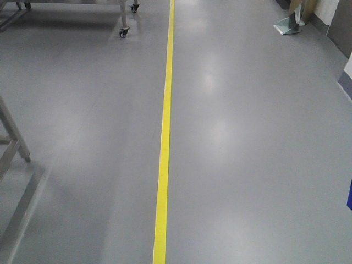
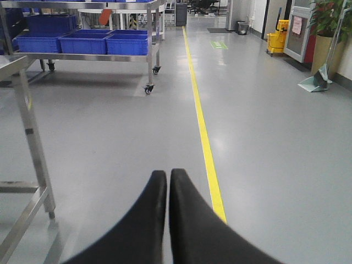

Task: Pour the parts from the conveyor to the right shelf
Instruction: 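Drive along the yellow-lined aisle toward the shelves of blue bins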

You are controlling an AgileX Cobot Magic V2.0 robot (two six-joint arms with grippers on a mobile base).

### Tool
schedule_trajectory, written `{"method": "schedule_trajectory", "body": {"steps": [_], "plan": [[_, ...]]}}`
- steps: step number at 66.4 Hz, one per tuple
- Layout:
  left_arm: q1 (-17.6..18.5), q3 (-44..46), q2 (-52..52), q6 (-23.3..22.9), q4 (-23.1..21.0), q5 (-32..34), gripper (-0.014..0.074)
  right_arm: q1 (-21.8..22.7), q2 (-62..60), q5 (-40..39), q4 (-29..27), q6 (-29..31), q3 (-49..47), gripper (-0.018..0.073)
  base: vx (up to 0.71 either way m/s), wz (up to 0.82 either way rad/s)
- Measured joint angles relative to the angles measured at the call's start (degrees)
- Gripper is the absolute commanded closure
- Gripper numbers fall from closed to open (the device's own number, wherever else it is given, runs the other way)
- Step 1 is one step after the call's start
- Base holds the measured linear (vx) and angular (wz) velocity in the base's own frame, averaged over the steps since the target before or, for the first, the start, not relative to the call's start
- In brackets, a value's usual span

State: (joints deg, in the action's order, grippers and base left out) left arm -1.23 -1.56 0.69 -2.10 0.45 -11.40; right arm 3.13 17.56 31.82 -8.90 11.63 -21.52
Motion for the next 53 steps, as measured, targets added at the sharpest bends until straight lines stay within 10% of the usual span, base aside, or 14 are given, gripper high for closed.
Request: {"method": "schedule_trajectory", "body": {"steps": [53], "plan": [[0.0,0.0,0.0,0.0,0.0,0.0,0.0603,0.0,0.0,0.5,0.1,0.0,0.0,0.0564,0.79,0.05]]}}
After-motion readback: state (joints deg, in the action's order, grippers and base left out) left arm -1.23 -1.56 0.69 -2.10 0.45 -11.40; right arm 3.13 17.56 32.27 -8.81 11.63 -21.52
